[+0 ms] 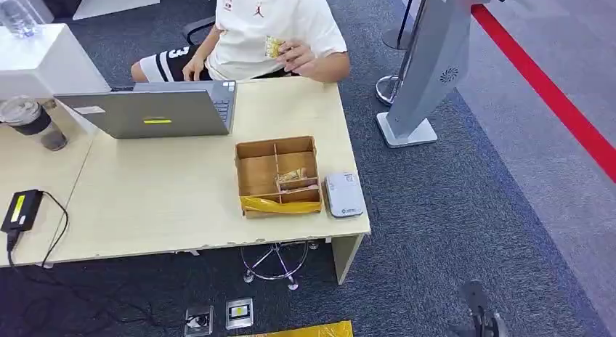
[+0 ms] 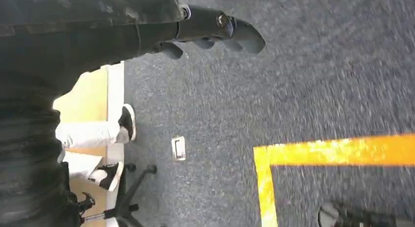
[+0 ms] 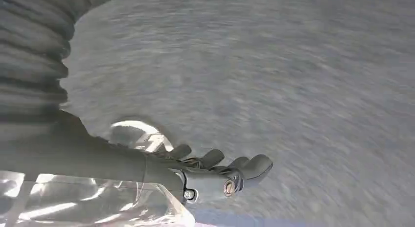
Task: Pass the card to the sensor for recognition and then transmit it.
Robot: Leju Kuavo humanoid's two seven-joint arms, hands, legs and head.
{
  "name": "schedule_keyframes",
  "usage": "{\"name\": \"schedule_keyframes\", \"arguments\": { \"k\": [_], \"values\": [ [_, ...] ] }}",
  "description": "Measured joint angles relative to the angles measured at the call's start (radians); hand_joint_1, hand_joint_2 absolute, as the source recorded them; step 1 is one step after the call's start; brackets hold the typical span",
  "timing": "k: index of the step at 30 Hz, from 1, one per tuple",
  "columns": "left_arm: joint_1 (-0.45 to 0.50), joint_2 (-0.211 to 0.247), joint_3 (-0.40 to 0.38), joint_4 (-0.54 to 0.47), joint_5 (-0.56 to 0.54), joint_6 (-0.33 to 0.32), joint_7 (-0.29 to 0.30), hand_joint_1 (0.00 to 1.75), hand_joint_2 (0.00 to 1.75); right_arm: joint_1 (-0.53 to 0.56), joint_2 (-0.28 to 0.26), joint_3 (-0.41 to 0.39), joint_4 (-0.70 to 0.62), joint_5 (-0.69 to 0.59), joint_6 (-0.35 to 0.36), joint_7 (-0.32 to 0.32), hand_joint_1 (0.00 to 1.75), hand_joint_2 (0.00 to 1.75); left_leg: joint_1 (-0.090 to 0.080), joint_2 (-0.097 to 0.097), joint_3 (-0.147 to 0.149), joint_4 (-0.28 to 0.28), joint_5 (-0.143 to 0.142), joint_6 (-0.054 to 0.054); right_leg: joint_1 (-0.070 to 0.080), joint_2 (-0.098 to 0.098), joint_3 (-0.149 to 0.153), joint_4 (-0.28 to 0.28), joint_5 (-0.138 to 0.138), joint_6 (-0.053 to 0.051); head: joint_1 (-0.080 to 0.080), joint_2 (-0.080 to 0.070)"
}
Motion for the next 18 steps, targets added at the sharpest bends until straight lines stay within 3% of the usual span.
{"name": "schedule_keyframes", "arguments": {
  "k": [4, 12, 18],
  "values": [
    [0.000, 0.001, 0.000, 0.000, 0.007, -0.005, 0.016, 0.00, 1.75, -0.041, -0.043, -0.055, -0.062, -0.017, -0.070, -0.029, 0.00, 1.75, 0.000, -0.001, 0.000, 0.000, 0.001, 0.002, 0.000, -0.001, 0.000, 0.000, 0.000, 0.000, 0.000, 0.000],
    [0.001, 0.001, 0.000, 0.000, 0.017, 0.005, 0.013, 0.00, 1.75, -0.024, -0.129, -0.150, -0.371, 0.066, -0.205, 0.052, 0.00, 1.75, 0.000, -0.003, -0.001, 0.000, 0.002, 0.002, 0.000, -0.002, 0.001, 0.000, 0.000, 0.000, 0.000, 0.000],
    [0.001, 0.001, 0.000, 0.000, 0.018, -0.003, 0.009, 0.00, 1.75, -0.012, -0.169, -0.223, -0.629, 0.201, -0.219, 0.122, 0.00, 1.75, 0.000, -0.004, 0.000, 0.000, 0.002, 0.003, 0.000, -0.003, 0.001, 0.000, 0.000, 0.000, 0.000, 0.000]
  ]
}}
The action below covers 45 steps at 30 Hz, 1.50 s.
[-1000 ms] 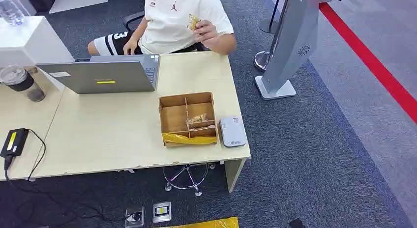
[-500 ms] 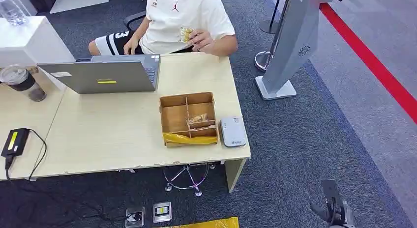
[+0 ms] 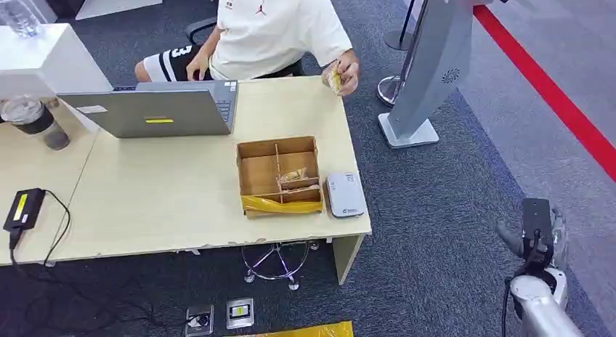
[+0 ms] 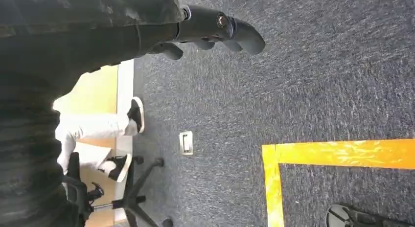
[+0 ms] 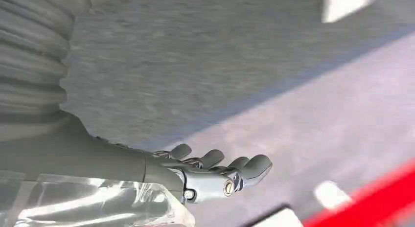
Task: Pass the card to the sensor for recognition and then transmit it.
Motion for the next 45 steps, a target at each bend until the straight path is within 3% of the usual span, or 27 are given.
{"name": "schedule_keyframes", "arguments": {
  "k": [4, 6, 8, 10, 14, 19, 22, 28, 30, 31, 35, 40, 45],
  "values": [
    [0.000, 0.000, 0.000, 0.000, 0.000, -0.004, 0.000, 0.00, 1.75, 0.013, -0.015, -0.048, -0.154, 0.053, -0.001, 0.012, 0.00, 1.75, 0.000, -0.001, 0.000, 0.000, 0.000, 0.000, 0.000, 0.000, 0.000, 0.000, 0.000, 0.000, 0.000, 0.000],
    [0.000, 0.000, 0.000, 0.000, 0.000, -0.006, 0.000, 0.00, 1.75, 0.014, -0.018, -0.066, -0.217, 0.163, -0.001, 0.036, 0.00, 1.75, 0.000, -0.001, 0.000, 0.000, 0.000, 0.000, 0.000, 0.000, 0.000, 0.000, 0.000, 0.000, 0.000, 0.000],
    [0.000, -0.001, 0.000, 0.000, -0.001, -0.008, 0.000, 0.00, 1.75, 0.018, -0.015, -0.085, -0.304, 0.365, -0.002, 0.077, 0.00, 1.75, 0.000, -0.001, 0.000, 0.000, 0.000, 0.000, 0.000, 0.000, 0.000, 0.000, 0.000, 0.000, 0.000, 0.000],
    [0.000, -0.001, 0.000, 0.000, -0.003, -0.011, -0.004, 0.00, 1.75, 0.019, -0.007, -0.100, -0.392, 0.457, -0.002, 0.088, 0.00, 1.75, 0.000, -0.001, 0.000, 0.000, 0.000, 0.000, 0.000, 0.000, 0.000, 0.000, 0.000, 0.000, 0.000, 0.000],
    [0.000, -0.002, 0.000, 0.000, -0.005, -0.012, -0.011, 0.00, 1.75, 0.016, 0.016, -0.122, -0.546, 0.515, -0.003, 0.091, 0.00, 1.75, 0.000, -0.002, 0.000, 0.000, 0.001, 0.000, 0.000, -0.002, 0.001, 0.000, 0.000, 0.000, 0.000, 0.000],
    [0.000, -0.003, 0.000, 0.000, -0.006, -0.012, -0.017, 0.00, 1.75, 0.005, 0.053, -0.125, -0.728, 0.549, -0.003, 0.046, 0.00, 1.75, 0.000, -0.002, 0.000, 0.000, 0.001, -0.001, 0.000, -0.002, 0.001, 0.001, 0.000, 0.000, 0.000, 0.000],
    [0.000, -0.005, 0.000, 0.000, -0.008, -0.014, -0.017, 0.00, 1.75, -0.033, 0.086, -0.102, -0.836, 0.688, -0.002, 0.050, 0.00, 1.75, 0.000, -0.002, 0.000, 0.000, 0.001, -0.001, 0.000, -0.002, 0.001, 0.001, 0.000, 0.000, 0.000, 0.000],
    [-0.001, -0.009, 0.000, 0.000, -0.022, -0.025, -0.021, 0.00, 1.75, -0.137, 0.129, 0.059, -1.019, 0.907, 0.020, 0.122, 0.00, 1.75, 0.000, -0.002, 0.000, -0.001, 0.001, -0.001, 0.001, -0.001, 0.001, 0.001, 0.000, 0.000, 0.000, 0.000],
    [-0.003, -0.008, 0.000, 0.000, -0.033, -0.039, -0.029, 0.00, 1.75, -0.162, 0.144, 0.115, -1.047, 0.969, 0.085, 0.138, 0.00, 1.75, 0.001, -0.003, 0.000, -0.001, 0.002, -0.001, 0.001, -0.003, 0.002, 0.001, 0.000, 0.000, 0.000, 0.000],
    [-0.003, -0.008, -0.001, 0.000, -0.036, -0.042, -0.032, 0.00, 1.75, -0.170, 0.149, 0.152, -1.053, 1.012, 0.152, 0.153, 0.00, 1.75, 0.001, -0.003, -0.001, -0.001, 0.002, -0.001, 0.001, -0.003, 0.001, 0.001, 0.000, 0.000, 0.000, 0.000],
    [-0.006, -0.008, -0.001, 0.000, -0.045, -0.053, -0.037, 0.00, 1.75, -0.230, 0.195, 0.291, -1.048, 1.095, 0.267, 0.176, 0.00, 1.75, 0.001, -0.003, -0.001, -0.001, 0.002, -0.001, 0.001, -0.002, 0.001, 0.001, 0.000, 0.000, 0.000, 0.000],
    [-0.008, -0.008, -0.001, 0.000, -0.050, -0.053, -0.039, 0.00, 1.75, -0.301, 0.251, 0.441, -0.979, 1.044, 0.305, 0.188, 0.00, 1.75, 0.001, -0.005, -0.001, -0.001, 0.002, -0.001, 0.001, -0.004, 0.000, 0.001, 0.000, 0.000, 0.000, 0.000],
    [-0.008, -0.007, -0.001, 0.000, -0.050, -0.051, -0.039, 0.00, 1.75, -0.338, 0.285, 0.520, -0.904, 1.004, 0.337, 0.188, 0.00, 1.75, 0.001, -0.004, -0.002, -0.001, 0.003, -0.001, 0.001, -0.004, 0.000, 0.001, 0.000, 0.000, 0.001, 0.000]
  ]
}}
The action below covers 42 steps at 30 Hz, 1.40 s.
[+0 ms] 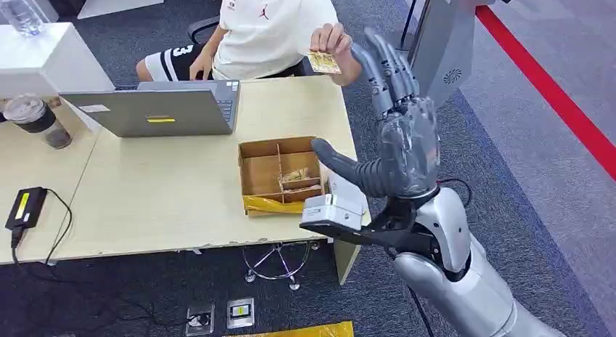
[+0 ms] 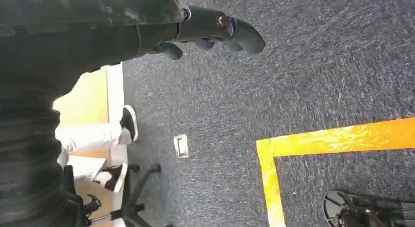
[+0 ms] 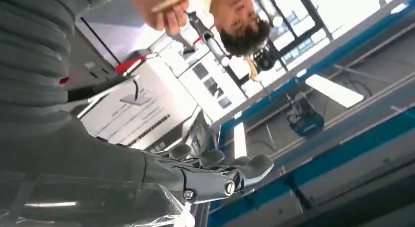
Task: Pass the card to the sensor for recognition and then transmit it.
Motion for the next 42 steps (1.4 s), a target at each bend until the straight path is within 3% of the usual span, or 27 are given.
{"name": "schedule_keyframes", "arguments": {
  "k": [13, 16, 20, 42],
  "values": [
    [0.000, 0.000, 0.000, 0.000, 0.001, 0.006, 0.001, 0.00, 1.75, -0.042, 0.047, 0.061, 0.134, -0.014, 0.015, -0.001, 0.00, 1.75, 0.000, 0.000, 0.000, 0.000, 0.000, 0.000, 0.000, 0.000, -0.001, 0.000, 0.000, 0.000, 0.000, 0.000],
    [0.000, 0.000, 0.000, 0.000, 0.005, 0.013, 0.007, 0.00, 1.75, -0.052, 0.061, 0.071, 0.181, 0.007, -0.008, 0.012, 0.00, 1.75, 0.000, 0.000, 0.000, 0.000, 0.000, 0.000, 0.000, 0.001, -0.001, 0.000, 0.000, 0.000, -0.001, 0.000],
    [0.001, -0.002, 0.000, 0.000, 0.008, 0.012, 0.018, 0.00, 1.75, -0.060, 0.074, 0.071, 0.257, 0.049, -0.053, 0.031, 0.00, 1.75, 0.000, 0.000, 0.000, 0.000, 0.000, 0.000, 0.000, 0.001, -0.001, 0.000, 0.000, 0.000, 0.000, 0.000],
    [0.002, -0.002, 0.000, 0.000, 0.000, 0.009, 0.022, 0.00, 1.75, -0.070, 0.103, 0.071, 0.415, 0.076, -0.055, 0.042, 0.02, 1.75, 0.000, 0.001, 0.000, 0.000, 0.000, 0.000, 0.000, 0.002, -0.001, 0.000, 0.000, 0.000, 0.000, 0.000]
  ]
}}
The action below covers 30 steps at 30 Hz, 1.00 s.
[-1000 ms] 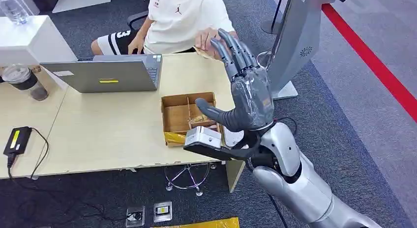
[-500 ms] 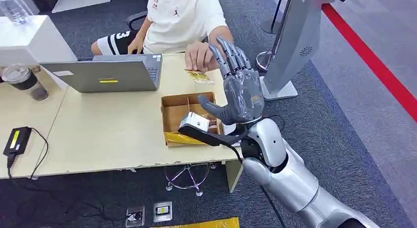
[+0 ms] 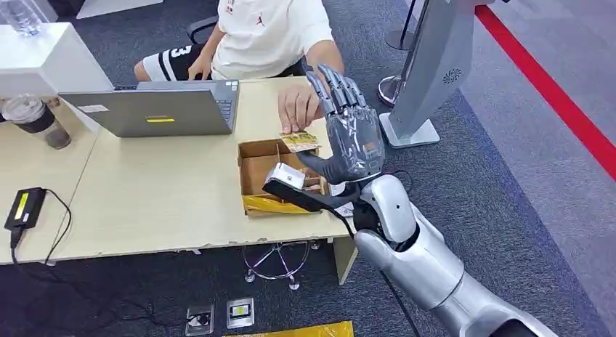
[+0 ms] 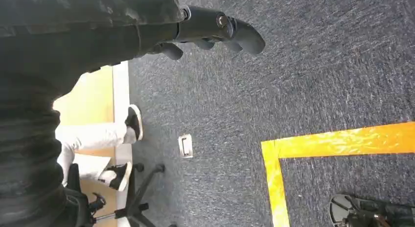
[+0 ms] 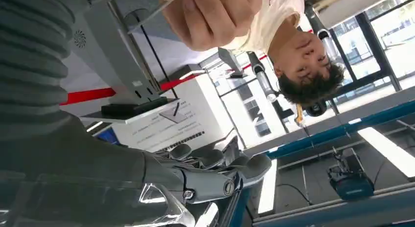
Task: Pass the card to the sensor for recognition and then transmit it.
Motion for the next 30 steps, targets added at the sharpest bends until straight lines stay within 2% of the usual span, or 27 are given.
{"name": "schedule_keyframes", "arguments": {
  "k": [1, 4, 5, 8, 9, 10, 18, 24, 30],
  "values": [
    [0.000, 0.000, 0.000, 0.000, 0.000, 0.000, 0.000, 0.00, 1.75, 0.000, 0.001, 0.000, 0.002, 0.000, 0.000, 0.000, 0.10, 1.75, 0.000, 0.000, 0.000, 0.000, 0.000, 0.000, 0.000, 0.000, 0.000, 0.000, 0.000, 0.000, 0.000, 0.000],
    [0.000, 0.000, 0.000, 0.000, 0.000, 0.000, 0.000, 0.00, 1.75, 0.000, 0.002, 0.000, 0.009, 0.001, 0.000, 0.000, 0.77, 1.75, 0.000, 0.000, 0.000, 0.000, 0.000, 0.000, 0.000, 0.000, 0.000, 0.000, 0.000, 0.000, 0.000, 0.000],
    [0.000, 0.000, 0.000, 0.000, 0.000, -0.001, 0.000, 0.00, 1.75, 0.000, 0.002, 0.000, 0.011, 0.001, 0.000, 0.000, 0.93, 1.75, 0.000, 0.000, 0.000, 0.000, 0.000, 0.000, 0.000, 0.000, 0.000, 0.000, 0.000, 0.000, 0.000, 0.000],
    [0.000, 0.000, 0.000, 0.000, 0.000, -0.003, 0.000, 0.00, 1.75, 0.001, 0.002, 0.000, 0.017, 0.003, 0.001, 0.000, 0.93, 1.75, 0.000, 0.000, 0.000, 0.000, 0.000, 0.000, 0.000, 0.000, 0.000, 0.000, 0.000, 0.000, 0.000, 0.000],
    [0.000, 0.000, 0.000, 0.000, 0.000, -0.005, 0.000, 0.00, 1.75, 0.003, 0.002, 0.000, 0.020, 0.004, 0.002, 0.000, 1.17, 1.75, 0.000, 0.000, 0.000, 0.000, 0.000, 0.000, 0.000, 0.000, 0.000, 0.000, 0.000, 0.000, 0.000, 0.000],
    [0.000, 0.000, 0.000, 0.000, -0.001, -0.005, 0.001, 0.00, 1.75, 0.004, 0.002, 0.000, 0.021, 0.005, 0.002, 0.000, 1.54, 1.75, 0.000, 0.000, 0.000, 0.000, 0.000, 0.000, 0.000, 0.000, 0.000, 0.000, 0.000, 0.000, 0.000, 0.000],
    [0.001, 0.001, 0.000, 0.000, -0.002, -0.002, 0.003, 0.00, 1.75, 0.012, 0.001, -0.001, 0.026, 0.017, 0.012, 0.000, 1.57, 1.75, 0.000, 0.000, 0.000, 0.000, 0.000, 0.000, 0.000, 0.000, 0.000, 0.000, 0.000, 0.000, 0.000, 0.000],
    [0.001, 0.001, 0.000, 0.000, -0.002, 0.001, 0.003, 0.00, 1.75, 0.019, 0.000, -0.001, 0.026, 0.019, 0.015, -0.001, 1.50, 1.75, 0.000, 0.000, 0.000, 0.000, 0.000, 0.000, 0.000, 0.001, -0.001, 0.000, 0.000, 0.000, 0.000, 0.000],
    [0.002, 0.001, 0.000, 0.000, -0.001, 0.004, 0.003, 0.00, 1.75, 0.032, -0.006, -0.007, 0.026, 0.007, 0.011, 0.018, 1.55, 1.75, 0.000, 0.001, 0.001, 0.000, 0.000, 0.000, 0.000, 0.001, -0.001, 0.000, 0.000, 0.000, 0.000, 0.000]
  ]
}}
